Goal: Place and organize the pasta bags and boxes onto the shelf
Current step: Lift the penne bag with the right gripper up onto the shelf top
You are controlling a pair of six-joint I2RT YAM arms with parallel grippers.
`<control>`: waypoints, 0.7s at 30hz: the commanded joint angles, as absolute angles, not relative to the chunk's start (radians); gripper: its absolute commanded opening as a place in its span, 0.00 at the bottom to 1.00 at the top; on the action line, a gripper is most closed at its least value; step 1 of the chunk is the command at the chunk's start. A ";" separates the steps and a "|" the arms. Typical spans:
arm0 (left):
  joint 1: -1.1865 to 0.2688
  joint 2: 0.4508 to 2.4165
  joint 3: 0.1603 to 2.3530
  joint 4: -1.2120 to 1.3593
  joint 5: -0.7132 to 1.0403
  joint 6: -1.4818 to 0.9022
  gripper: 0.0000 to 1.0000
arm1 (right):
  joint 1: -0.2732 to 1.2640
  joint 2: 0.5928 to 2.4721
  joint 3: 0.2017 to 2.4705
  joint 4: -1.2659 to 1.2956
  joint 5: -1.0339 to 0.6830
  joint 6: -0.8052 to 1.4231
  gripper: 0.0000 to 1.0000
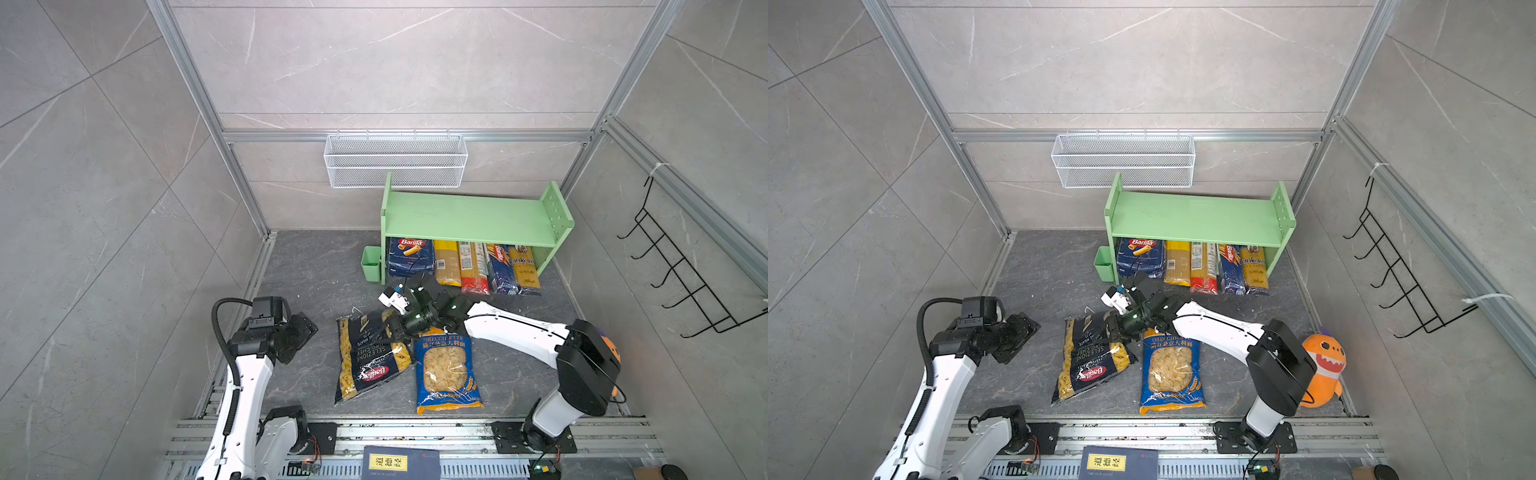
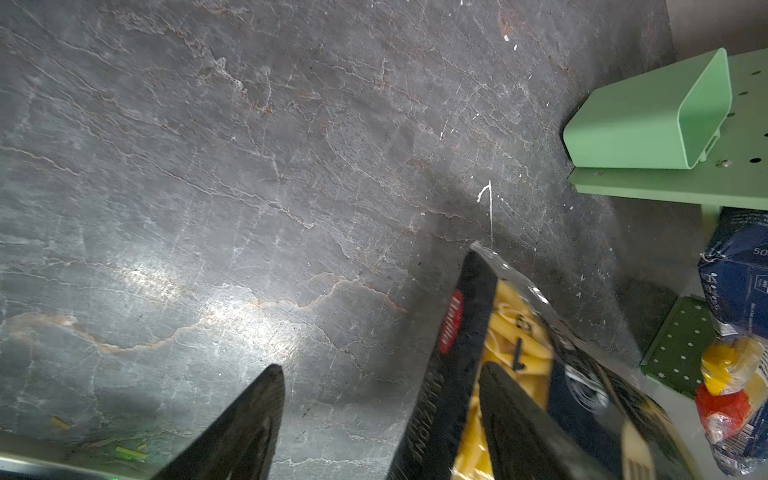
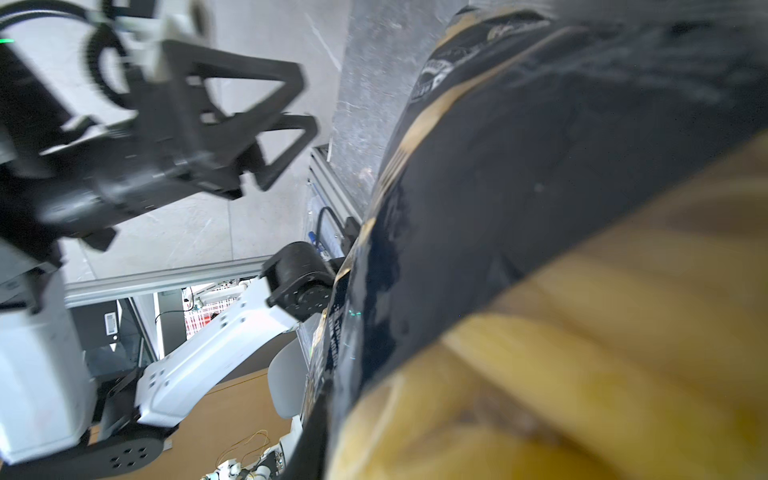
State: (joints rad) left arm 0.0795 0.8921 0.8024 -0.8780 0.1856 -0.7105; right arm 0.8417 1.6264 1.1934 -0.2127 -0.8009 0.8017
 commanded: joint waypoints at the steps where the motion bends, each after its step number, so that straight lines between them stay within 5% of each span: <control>1: 0.088 0.903 0.839 -0.846 0.181 -0.719 0.76 | 0.837 1.483 1.313 -0.124 -0.895 0.755 0.02; 11: 0.089 0.922 0.842 -0.819 0.187 -0.724 0.76 | 0.814 1.341 1.468 -0.283 -0.844 0.730 0.02; 21: 0.089 0.951 0.887 -0.802 0.197 -0.726 0.76 | 0.631 1.296 1.656 -0.472 -0.857 0.715 0.02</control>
State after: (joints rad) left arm 0.0841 0.9474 0.8375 -0.8234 0.1871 -0.7219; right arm 0.6636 1.3643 1.5383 -0.5900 -0.7822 0.7620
